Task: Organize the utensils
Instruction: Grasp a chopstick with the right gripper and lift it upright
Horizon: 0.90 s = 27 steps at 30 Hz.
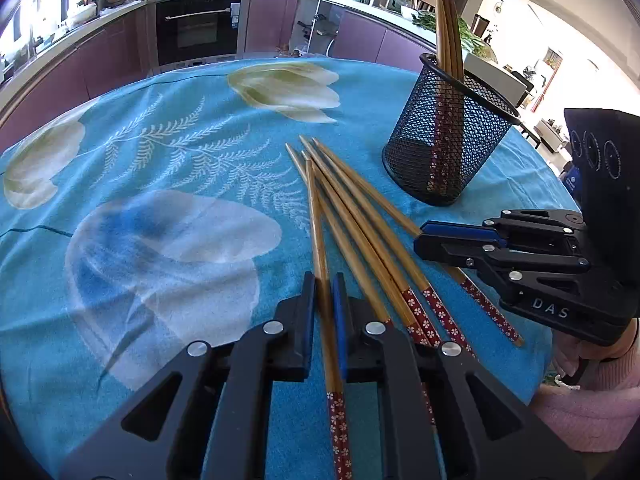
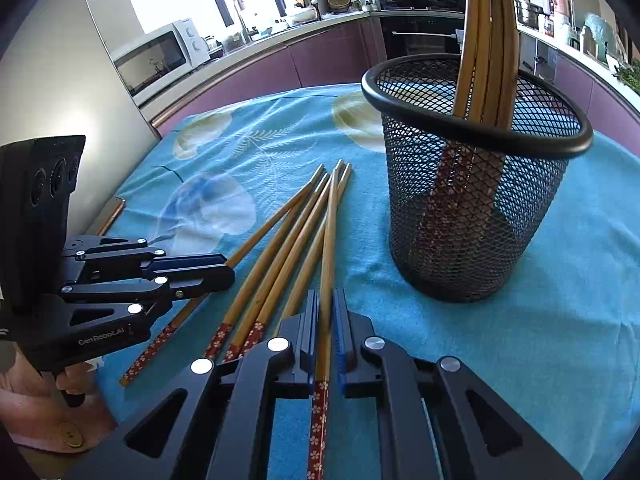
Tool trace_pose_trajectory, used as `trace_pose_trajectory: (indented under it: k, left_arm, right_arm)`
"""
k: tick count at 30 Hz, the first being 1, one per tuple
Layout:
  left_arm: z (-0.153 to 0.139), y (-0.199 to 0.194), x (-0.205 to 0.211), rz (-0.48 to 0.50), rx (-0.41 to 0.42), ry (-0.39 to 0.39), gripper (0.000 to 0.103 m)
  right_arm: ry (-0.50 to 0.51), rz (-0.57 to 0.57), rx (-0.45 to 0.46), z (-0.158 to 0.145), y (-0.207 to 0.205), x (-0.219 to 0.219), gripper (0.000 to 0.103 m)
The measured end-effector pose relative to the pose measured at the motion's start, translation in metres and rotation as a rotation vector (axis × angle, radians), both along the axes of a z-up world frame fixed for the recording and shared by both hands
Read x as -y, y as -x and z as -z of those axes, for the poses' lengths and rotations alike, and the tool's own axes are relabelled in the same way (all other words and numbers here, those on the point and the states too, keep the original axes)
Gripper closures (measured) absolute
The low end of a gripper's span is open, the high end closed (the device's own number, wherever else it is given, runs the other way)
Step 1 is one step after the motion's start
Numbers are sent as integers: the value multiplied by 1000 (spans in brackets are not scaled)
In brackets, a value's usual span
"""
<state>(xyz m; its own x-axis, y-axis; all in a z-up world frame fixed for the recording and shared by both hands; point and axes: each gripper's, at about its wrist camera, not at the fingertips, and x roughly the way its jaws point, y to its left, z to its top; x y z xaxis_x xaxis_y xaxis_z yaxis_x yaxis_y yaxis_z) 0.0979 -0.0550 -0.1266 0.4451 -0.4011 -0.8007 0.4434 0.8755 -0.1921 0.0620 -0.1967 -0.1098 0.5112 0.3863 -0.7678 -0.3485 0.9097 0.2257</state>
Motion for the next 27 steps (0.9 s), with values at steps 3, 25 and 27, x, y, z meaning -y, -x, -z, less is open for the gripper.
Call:
trace_pose_trajectory:
  k: [3,25,27]
  left_arm:
    - [0,-4,2,18,0,-9,93]
    - [-52,11,-3,38,91,117,95]
    - [-62,15,-5,48,108,137,95]
  right_arm:
    - [9,-4,8,0,-1,0,93]
    - [-128,-13,124,-42,18,25,97]
    - [-146,-11,140,-47,21,30,97]
